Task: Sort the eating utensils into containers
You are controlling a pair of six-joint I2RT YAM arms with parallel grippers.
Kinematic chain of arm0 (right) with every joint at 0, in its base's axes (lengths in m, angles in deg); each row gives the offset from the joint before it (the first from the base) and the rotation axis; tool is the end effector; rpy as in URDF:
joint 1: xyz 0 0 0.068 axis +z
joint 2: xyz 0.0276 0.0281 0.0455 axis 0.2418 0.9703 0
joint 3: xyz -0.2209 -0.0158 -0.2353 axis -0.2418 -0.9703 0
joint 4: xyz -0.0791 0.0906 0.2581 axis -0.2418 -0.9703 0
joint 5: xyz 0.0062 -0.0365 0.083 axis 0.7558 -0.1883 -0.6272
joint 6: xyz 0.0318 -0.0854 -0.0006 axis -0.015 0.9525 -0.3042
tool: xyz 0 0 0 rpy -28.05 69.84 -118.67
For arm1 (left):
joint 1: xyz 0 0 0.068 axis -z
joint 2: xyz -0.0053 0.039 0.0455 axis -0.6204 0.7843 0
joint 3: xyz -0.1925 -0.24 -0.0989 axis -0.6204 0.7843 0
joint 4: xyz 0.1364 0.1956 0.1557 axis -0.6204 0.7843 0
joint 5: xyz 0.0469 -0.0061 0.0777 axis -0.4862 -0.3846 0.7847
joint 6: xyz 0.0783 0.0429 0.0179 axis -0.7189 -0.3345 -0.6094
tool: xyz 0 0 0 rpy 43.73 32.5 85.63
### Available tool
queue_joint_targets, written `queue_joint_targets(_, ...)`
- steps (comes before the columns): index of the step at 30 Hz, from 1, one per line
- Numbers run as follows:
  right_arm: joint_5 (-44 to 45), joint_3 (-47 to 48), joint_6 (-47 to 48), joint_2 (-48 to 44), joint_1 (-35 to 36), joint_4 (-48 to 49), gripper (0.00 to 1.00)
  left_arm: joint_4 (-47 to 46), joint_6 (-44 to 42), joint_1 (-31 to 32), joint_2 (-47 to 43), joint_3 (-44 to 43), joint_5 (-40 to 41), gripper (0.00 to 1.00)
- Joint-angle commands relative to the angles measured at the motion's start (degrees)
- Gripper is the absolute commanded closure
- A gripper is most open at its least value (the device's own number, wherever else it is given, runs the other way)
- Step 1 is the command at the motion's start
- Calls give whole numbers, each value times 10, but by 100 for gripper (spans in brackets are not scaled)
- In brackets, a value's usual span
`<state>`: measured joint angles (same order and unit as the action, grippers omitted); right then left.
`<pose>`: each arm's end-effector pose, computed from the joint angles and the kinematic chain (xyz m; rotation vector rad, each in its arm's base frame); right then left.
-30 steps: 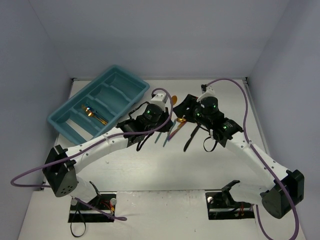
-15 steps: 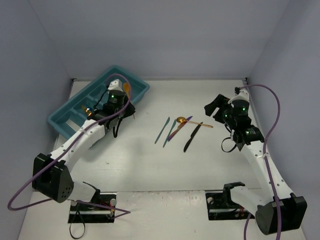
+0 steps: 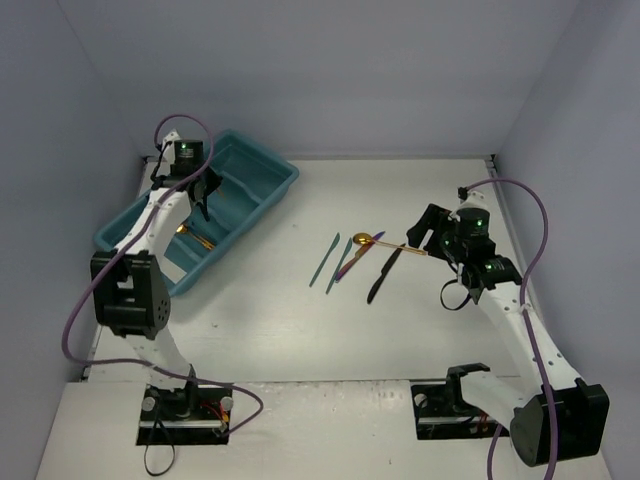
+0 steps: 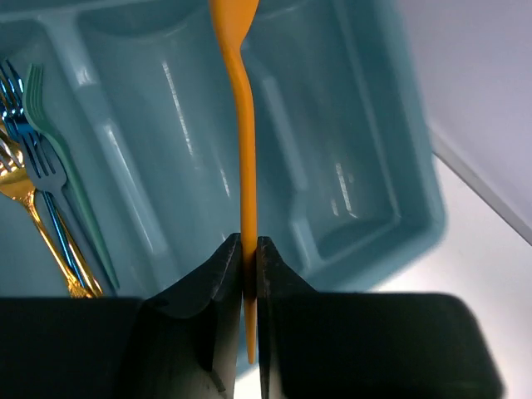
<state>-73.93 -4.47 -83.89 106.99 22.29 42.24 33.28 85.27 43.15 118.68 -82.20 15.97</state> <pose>0.2758 0.0502 0.3329 0.1995 1.9058 0.5121 0.4847 -0.0330 0.3325 -0.8113 1.9877 -0.4267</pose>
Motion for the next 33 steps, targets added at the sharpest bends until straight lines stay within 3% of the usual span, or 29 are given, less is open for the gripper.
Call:
queue_joint_targets(1, -8, 0, 16, 2, -1, 29, 31, 13, 31, -11, 61, -68, -13, 91)
queue_joint_targets(5, -7, -1, 19, 4, 0, 30, 31, 28, 43, -11, 94, -89, -9, 70)
queue_joint_targets(10, -13, 6, 17, 22, 0, 30, 31, 27, 50, -11, 83, -67, 1, 54)
queue_joint_targets(15, -31, 39, 27, 89, 3, 30, 31, 23, 25, -3, 23, -50, -20, 50)
queue_joint_targets(25, -48, 181, 147, 302, 17, 29, 33, 54, -180, 21, -223, 48, -99, 47)
queue_joint_targets(33, -105, 284, 301, 449, 27, -22, 35, 84, -240, 21, -421, 234, -114, 45)
